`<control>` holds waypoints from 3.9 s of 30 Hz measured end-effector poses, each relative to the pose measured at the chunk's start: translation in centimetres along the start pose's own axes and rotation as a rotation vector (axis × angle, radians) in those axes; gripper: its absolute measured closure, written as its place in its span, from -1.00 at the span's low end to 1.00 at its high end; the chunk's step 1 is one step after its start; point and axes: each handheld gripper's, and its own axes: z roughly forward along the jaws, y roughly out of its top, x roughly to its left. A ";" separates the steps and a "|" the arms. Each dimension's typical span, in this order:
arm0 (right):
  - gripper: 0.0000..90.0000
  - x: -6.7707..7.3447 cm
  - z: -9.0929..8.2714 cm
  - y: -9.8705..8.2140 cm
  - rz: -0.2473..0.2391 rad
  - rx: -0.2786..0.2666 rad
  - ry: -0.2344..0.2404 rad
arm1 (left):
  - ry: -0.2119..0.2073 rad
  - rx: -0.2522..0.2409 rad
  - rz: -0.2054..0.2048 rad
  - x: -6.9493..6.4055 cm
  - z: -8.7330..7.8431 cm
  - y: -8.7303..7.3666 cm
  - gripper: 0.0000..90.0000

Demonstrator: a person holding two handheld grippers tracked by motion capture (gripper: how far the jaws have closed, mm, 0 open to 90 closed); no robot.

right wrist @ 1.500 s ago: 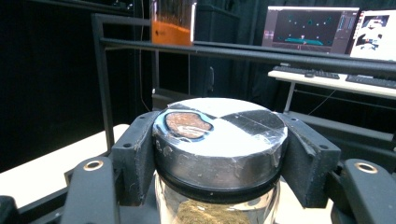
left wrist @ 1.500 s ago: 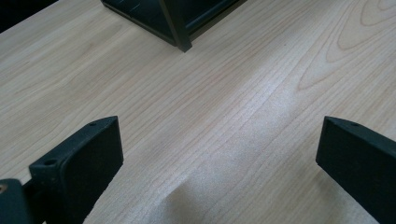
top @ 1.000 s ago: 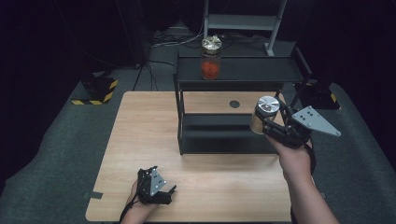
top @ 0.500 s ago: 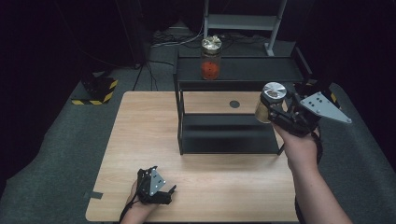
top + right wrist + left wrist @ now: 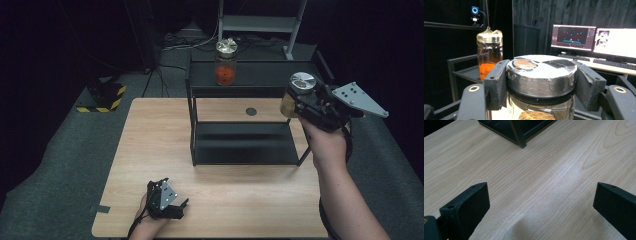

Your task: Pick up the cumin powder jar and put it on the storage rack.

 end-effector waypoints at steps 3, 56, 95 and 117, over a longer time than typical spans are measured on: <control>-0.23 -0.1 0.4 0.4 0.001 -0.008 -0.008 | 0.000 -0.001 0.001 0.0 0.0 0.0 -0.98; -0.23 0.2 10.8 1.9 -0.015 0.003 -0.103 | -0.020 -0.032 -0.015 0.5 -0.4 -0.7 -0.98; -0.25 -0.7 11.9 0.4 0.030 0.018 -0.112 | -0.020 -0.038 -0.020 0.5 -0.4 -0.8 -0.98; -0.55 -0.4 11.9 1.2 0.051 0.040 -0.141 | -0.021 -0.039 -0.021 0.5 -0.5 -0.8 -0.98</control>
